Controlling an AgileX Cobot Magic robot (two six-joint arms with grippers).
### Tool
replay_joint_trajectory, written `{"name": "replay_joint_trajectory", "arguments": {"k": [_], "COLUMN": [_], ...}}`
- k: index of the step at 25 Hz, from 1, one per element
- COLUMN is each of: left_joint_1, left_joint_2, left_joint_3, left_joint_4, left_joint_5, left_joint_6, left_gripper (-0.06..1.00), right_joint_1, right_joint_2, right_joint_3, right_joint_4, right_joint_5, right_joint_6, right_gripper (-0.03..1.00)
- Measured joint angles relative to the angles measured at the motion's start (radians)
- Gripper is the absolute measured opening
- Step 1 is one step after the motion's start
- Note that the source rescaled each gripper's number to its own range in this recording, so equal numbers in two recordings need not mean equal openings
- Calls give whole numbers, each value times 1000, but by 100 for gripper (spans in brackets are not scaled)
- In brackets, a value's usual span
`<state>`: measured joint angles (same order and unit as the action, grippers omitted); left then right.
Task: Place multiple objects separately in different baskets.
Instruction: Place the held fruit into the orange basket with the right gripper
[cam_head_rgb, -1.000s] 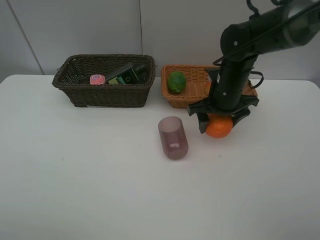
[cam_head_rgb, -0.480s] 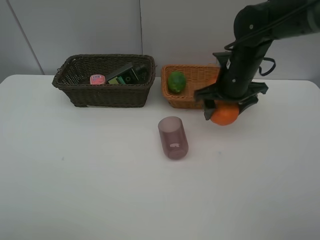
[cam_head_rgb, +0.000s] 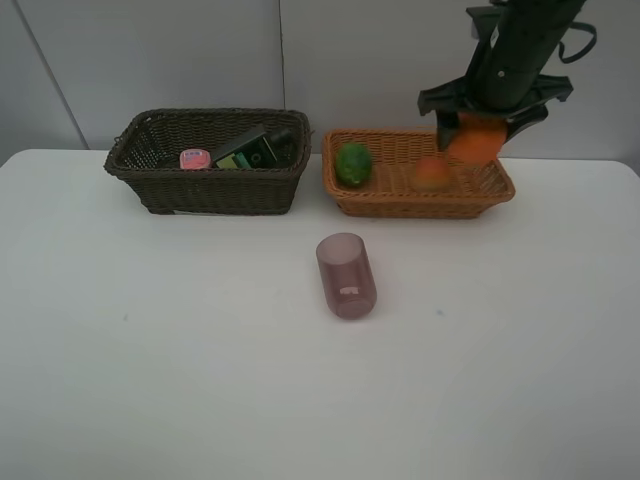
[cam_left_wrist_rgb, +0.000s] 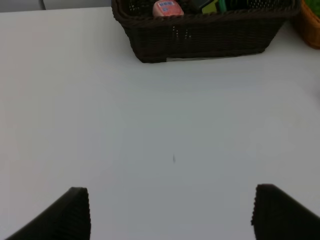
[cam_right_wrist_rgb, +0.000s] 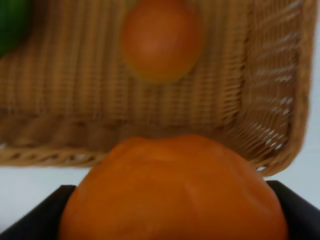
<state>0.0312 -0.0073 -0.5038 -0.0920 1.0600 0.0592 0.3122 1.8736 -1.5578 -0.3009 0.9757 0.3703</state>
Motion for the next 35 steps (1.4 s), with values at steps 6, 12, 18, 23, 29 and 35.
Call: {"name": "replay_joint_trajectory", "arguments": {"k": [6,12,18,23,29,35], "left_joint_1": [0,0,0,0,0,0], "left_joint_2": [0,0,0,0,0,0], "left_joint_3": [0,0,0,0,0,0], "left_joint_4": [0,0,0,0,0,0], "left_joint_5": [0,0,0,0,0,0], "left_joint_6": [0,0,0,0,0,0], "left_gripper": [75,75,75,75,75,75], "right_joint_1": [-57,-116,-128,-128,-128,-128], "right_joint_2": [51,138,207,231,231,231], "right_joint_3": [-60,-74,-76,-76,-76,-78], "right_joint_4": [-19,-16,6,33,58,58], "right_joint_5": [-23,-113,-200,-232,-237,-259], "right_joint_6": [-64,-94,-130,-166,-180,-162], "right_gripper": [34,34,34,34,34,91]}}
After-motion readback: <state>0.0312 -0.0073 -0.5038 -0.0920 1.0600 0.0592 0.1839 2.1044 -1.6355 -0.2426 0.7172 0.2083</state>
